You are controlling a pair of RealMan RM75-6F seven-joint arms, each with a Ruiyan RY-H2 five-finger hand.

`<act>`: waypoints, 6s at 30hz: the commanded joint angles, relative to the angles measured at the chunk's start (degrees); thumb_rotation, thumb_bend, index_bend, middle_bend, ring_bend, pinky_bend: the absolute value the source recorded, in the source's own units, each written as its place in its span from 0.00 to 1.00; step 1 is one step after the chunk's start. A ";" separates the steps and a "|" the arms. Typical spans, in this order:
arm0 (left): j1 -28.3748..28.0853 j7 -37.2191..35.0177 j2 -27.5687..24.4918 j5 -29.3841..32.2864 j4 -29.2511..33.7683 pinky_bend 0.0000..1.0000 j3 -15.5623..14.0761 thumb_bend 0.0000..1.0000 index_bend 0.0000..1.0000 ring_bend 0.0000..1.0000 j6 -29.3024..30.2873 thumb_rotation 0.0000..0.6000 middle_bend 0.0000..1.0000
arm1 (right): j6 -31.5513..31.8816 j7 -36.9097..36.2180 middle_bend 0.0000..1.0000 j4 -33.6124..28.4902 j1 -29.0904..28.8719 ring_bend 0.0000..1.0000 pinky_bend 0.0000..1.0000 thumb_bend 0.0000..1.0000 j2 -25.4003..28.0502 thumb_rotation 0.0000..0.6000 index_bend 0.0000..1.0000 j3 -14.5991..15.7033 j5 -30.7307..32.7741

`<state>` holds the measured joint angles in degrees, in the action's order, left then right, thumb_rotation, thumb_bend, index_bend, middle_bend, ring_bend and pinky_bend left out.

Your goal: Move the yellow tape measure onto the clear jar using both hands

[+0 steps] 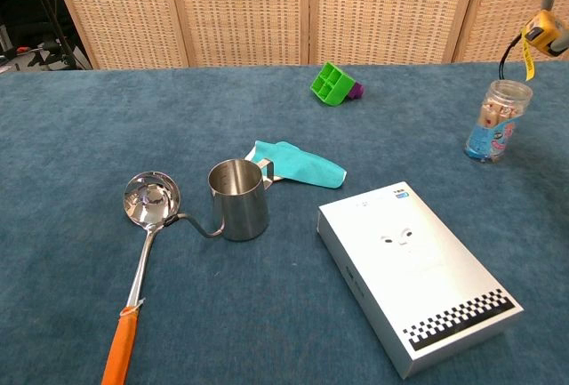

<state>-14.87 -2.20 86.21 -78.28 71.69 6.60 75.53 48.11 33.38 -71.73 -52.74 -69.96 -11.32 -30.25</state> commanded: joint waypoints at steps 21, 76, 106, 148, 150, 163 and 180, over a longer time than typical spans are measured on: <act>0.28 -0.01 -0.55 -0.93 1.61 0.00 -0.35 0.11 0.02 0.00 0.95 0.82 0.00 | 4.90 2.67 0.07 -7.99 1.35 0.00 0.00 0.26 1.88 1.00 0.56 0.37 0.23; 0.54 -0.47 -1.38 -1.22 3.58 0.00 -0.49 0.11 0.02 0.00 1.29 0.82 0.00 | 5.51 5.47 0.05 -9.27 1.17 0.00 0.00 0.25 -1.65 1.00 0.56 1.67 0.48; 0.53 -0.72 -1.56 -1.39 3.94 0.00 -0.50 0.11 0.02 0.00 1.37 0.82 0.00 | 4.78 5.46 0.00 -12.00 0.75 0.00 0.00 0.15 0.07 1.00 0.13 2.05 1.26; 1.56 2.52 -3.23 -3.85 5.94 0.00 0.38 0.11 0.02 0.00 7.22 0.82 0.00 | 41.67 -19.40 0.00 -20.88 26.25 0.00 0.00 0.00 2.62 1.00 0.00 12.36 -38.47; 1.65 3.07 -3.25 -4.09 6.01 0.00 0.26 0.11 0.02 0.00 7.53 0.82 0.00 | 42.96 -22.21 0.00 -18.26 28.34 0.00 0.00 0.00 1.77 1.00 0.00 13.17 -40.36; 1.75 5.94 -4.43 -6.09 5.82 0.00 -0.40 0.10 0.02 0.00 8.99 0.82 0.00 | 46.26 -28.83 0.00 -8.55 38.58 0.00 0.00 0.00 -0.75 1.00 0.00 16.42 -48.10; 2.51 5.57 -5.74 -5.96 7.16 0.00 0.86 0.10 0.02 0.00 11.56 0.82 0.00 | 45.07 -31.71 0.00 -5.90 42.35 0.00 0.00 0.00 -2.49 1.00 0.00 13.41 -52.44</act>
<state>-12.37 3.37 80.47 -84.24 78.85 7.46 87.08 93.27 1.57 -77.54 -10.46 -72.37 2.19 -82.57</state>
